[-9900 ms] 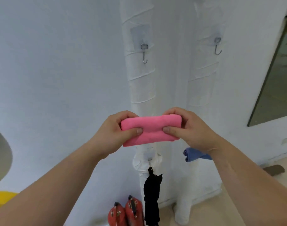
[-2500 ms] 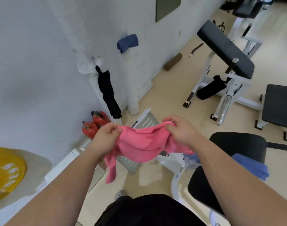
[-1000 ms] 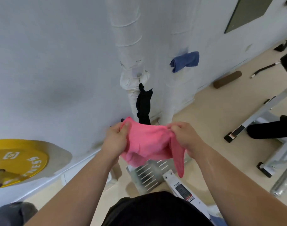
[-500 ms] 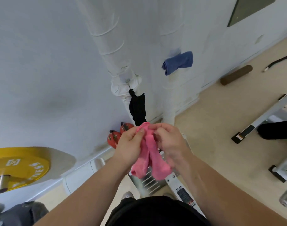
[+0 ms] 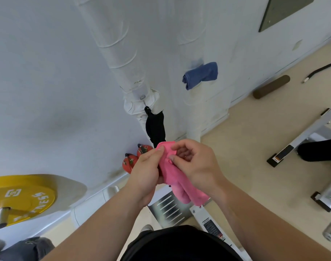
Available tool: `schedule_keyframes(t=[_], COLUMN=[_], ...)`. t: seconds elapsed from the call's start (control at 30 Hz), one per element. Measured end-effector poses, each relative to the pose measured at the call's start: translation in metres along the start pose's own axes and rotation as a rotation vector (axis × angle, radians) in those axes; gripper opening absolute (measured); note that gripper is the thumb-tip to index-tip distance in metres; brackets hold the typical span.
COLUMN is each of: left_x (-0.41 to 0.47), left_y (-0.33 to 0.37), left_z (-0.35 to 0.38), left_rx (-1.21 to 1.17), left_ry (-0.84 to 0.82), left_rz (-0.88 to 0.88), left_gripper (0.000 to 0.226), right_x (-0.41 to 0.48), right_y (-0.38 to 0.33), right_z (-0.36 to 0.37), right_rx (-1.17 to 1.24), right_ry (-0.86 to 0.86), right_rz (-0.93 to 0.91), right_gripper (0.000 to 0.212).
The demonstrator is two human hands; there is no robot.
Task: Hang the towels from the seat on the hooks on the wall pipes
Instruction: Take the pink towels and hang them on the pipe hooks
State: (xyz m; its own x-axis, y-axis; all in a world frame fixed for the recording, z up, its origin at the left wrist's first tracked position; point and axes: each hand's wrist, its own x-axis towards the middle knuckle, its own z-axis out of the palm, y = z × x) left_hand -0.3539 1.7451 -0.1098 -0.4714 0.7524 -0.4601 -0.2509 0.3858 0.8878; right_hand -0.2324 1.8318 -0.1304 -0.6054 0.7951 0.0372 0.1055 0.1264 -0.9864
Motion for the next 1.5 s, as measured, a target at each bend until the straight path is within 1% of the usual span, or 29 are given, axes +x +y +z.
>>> schedule_keyframes(t=[0.1,0.17,0.2,0.27,0.4,0.57,0.67,0.77,0.83,0.93,1.03,1.2,1.27,1.37,1.43,1.5], left_x=[0.002,0.003,0.004,0.006,0.006,0.002,-0.001,-0.003,-0.005,-0.008,-0.014,-0.018,-0.019,-0.020,-0.020,-0.023], left_y=[0.003,0.007,0.009,0.010,0.009,0.011,0.011,0.013,0.015,0.018,0.021,0.022,0.021,0.022,0.023,0.026], left_z=[0.004,0.003,0.002,-0.002,-0.005,-0.014,-0.019,-0.024,-0.027,-0.027,-0.022,-0.024,-0.025,-0.023,-0.021,-0.017], left_rx=[-0.152,-0.283,-0.311,-0.292,-0.217,-0.106,-0.031,0.046,0.103,0.140,0.184,0.168,0.172,0.167,0.179,0.216], left_ry=[0.057,0.085,0.087,0.072,0.039,-0.014,0.001,0.034,0.042,-0.015,-0.094,-0.139,-0.144,-0.164,-0.182,-0.212], left_rz=[-0.083,-0.161,-0.188,-0.208,-0.184,-0.149,-0.095,-0.026,0.041,0.118,0.166,0.142,0.132,0.120,0.134,0.168], left_gripper=[0.041,0.041,0.041,0.040,0.037,0.035,0.035,0.034,0.035,0.031,0.031,0.031,0.032,0.034,0.038,0.034], right_x=[0.002,0.003,0.004,0.007,0.014,0.019,0.018,0.019,0.018,0.016,0.014,0.014,0.014,0.015,0.014,0.013], right_y=[-0.001,0.002,0.005,0.006,0.002,-0.004,-0.007,-0.014,-0.022,-0.033,-0.036,-0.038,-0.039,-0.037,-0.035,-0.035], right_z=[0.000,0.001,0.001,0.000,-0.003,-0.006,-0.006,-0.010,-0.013,-0.012,-0.006,-0.007,-0.009,-0.012,-0.012,-0.013], right_rx=[-0.162,-0.270,-0.299,-0.315,-0.385,-0.416,-0.385,-0.327,-0.232,-0.116,-0.112,-0.143,-0.179,-0.239,-0.266,-0.262], right_ry=[-0.028,-0.080,-0.102,-0.123,-0.139,-0.042,-0.036,-0.115,-0.186,-0.226,-0.202,-0.107,-0.091,-0.069,-0.056,-0.030], right_rz=[-0.148,-0.255,-0.283,-0.291,-0.339,-0.473,-0.413,-0.409,-0.335,-0.211,-0.162,-0.144,-0.152,-0.154,-0.174,-0.185], right_gripper=[0.018,0.029,0.035,0.037,0.030,0.013,0.008,0.005,0.009,0.018,0.014,0.015,0.019,0.030,0.035,0.036])
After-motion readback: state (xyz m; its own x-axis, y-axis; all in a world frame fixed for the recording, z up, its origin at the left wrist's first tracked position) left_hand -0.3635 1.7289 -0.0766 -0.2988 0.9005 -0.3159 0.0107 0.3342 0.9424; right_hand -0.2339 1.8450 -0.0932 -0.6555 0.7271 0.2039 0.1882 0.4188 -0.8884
